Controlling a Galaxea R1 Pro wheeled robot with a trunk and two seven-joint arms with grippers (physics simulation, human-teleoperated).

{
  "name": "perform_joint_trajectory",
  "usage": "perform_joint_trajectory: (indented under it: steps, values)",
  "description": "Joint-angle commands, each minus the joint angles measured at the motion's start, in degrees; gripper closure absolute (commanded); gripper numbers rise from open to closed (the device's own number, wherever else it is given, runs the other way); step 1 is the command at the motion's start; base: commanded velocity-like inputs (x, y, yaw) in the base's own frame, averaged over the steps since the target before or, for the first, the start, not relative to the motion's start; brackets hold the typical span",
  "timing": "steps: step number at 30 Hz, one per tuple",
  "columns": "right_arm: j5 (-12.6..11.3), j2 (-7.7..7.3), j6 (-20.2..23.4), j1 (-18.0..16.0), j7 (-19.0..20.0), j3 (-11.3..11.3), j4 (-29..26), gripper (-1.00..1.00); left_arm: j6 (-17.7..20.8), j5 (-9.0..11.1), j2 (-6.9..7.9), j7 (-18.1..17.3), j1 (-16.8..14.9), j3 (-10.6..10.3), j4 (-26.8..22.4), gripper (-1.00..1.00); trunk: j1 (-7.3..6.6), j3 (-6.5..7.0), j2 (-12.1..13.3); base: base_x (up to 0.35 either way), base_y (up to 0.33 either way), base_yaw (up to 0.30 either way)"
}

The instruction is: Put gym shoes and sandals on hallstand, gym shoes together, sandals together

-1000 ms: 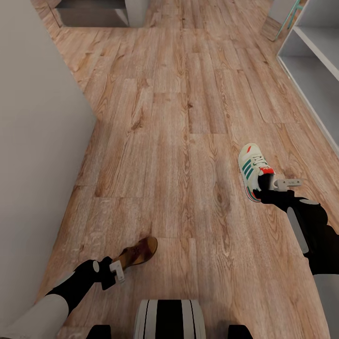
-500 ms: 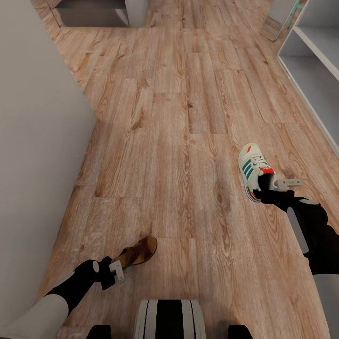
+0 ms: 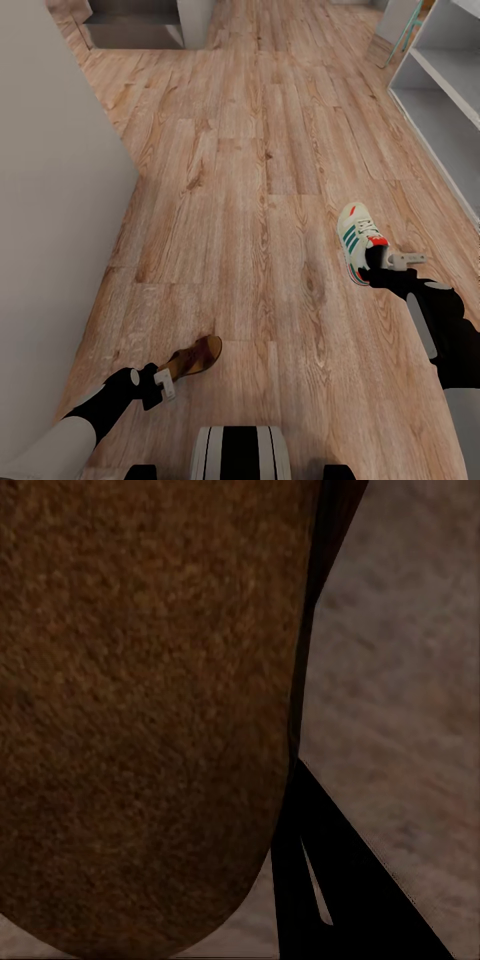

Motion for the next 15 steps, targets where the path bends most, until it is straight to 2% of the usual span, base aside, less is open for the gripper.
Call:
perform_joint_trajectory:
  steps: [1, 8, 10, 12, 15]
  values:
    - [-0.48, -0.01, 0.29, -0.02, -0.03, -0.06, -0.05, 1.0, 0.25, -0.31, 0.06, -0.36, 0.0, -0.29, -0.15, 1.0, -0.03, 0.19, 0.0, 0.0, 0.0, 0.0]
    - [-0.02, 0.01, 0.29, -0.02, -0.03, -0.06, -0.03, 1.0, 0.25, -0.29, 0.16, -0.34, -0.09, -0.08, -0.2, 1.0, -0.21, 1.74, 0.1, 0.0, 0.0, 0.0]
    - [1.36, 0.04, 0.29, -0.02, -0.03, -0.06, -0.04, 1.0, 0.25, -0.11, 0.2, -0.3, -0.14, -0.03, -0.22, 1.0, -0.26, 2.19, 0.12, 0.0, 0.0, 0.0]
    - [4.03, 0.1, 0.24, -0.02, -0.03, -0.01, -0.05, 1.0, 0.25, 0.13, 0.2, -0.23, -0.22, 1.44, -0.24, 1.0, -0.31, 2.63, 0.15, 0.0, 0.0, 0.0]
    - [5.29, 0.14, 0.22, -0.02, -0.03, -0.02, -0.08, 1.0, 0.25, 0.18, 0.1, -0.23, -0.24, 3.87, -0.31, 1.0, -0.39, 3.29, 0.19, 0.0, 0.0, 0.0]
